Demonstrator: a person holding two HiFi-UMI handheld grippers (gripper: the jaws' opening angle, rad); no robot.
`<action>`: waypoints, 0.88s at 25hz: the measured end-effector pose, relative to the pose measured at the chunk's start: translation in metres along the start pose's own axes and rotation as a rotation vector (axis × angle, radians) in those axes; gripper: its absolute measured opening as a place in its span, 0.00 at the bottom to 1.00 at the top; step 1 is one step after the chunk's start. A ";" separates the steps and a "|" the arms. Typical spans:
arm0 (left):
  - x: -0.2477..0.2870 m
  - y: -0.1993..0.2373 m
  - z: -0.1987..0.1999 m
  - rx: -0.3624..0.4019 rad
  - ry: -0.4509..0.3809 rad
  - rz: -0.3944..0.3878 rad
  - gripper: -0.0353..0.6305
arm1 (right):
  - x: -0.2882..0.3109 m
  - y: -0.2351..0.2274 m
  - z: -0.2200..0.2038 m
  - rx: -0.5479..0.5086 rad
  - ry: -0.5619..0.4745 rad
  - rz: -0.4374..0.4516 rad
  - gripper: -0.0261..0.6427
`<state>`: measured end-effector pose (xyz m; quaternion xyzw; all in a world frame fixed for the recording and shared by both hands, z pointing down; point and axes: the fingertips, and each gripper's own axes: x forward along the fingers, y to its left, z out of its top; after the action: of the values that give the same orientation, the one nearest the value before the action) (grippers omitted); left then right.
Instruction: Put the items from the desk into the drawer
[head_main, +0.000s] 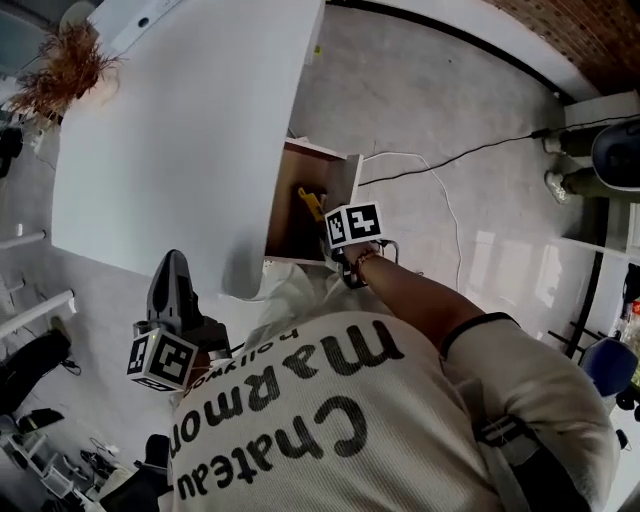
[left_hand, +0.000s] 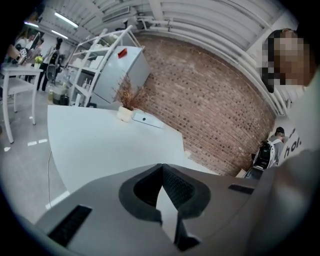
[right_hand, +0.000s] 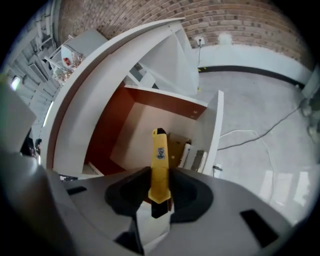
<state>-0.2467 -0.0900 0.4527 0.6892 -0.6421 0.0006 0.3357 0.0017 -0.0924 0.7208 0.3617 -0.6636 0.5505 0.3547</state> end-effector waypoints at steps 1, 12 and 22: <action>0.005 0.006 0.005 0.012 0.014 -0.012 0.06 | 0.007 0.001 -0.002 0.039 -0.011 -0.013 0.22; 0.043 0.050 0.023 0.081 0.104 -0.088 0.06 | 0.056 -0.009 0.002 0.344 -0.165 -0.126 0.22; 0.051 0.073 0.023 0.097 0.141 -0.104 0.06 | 0.094 -0.016 -0.010 0.428 -0.181 -0.174 0.22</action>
<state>-0.3122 -0.1421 0.4907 0.7353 -0.5795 0.0628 0.3457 -0.0293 -0.0932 0.8119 0.5323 -0.5271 0.6112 0.2553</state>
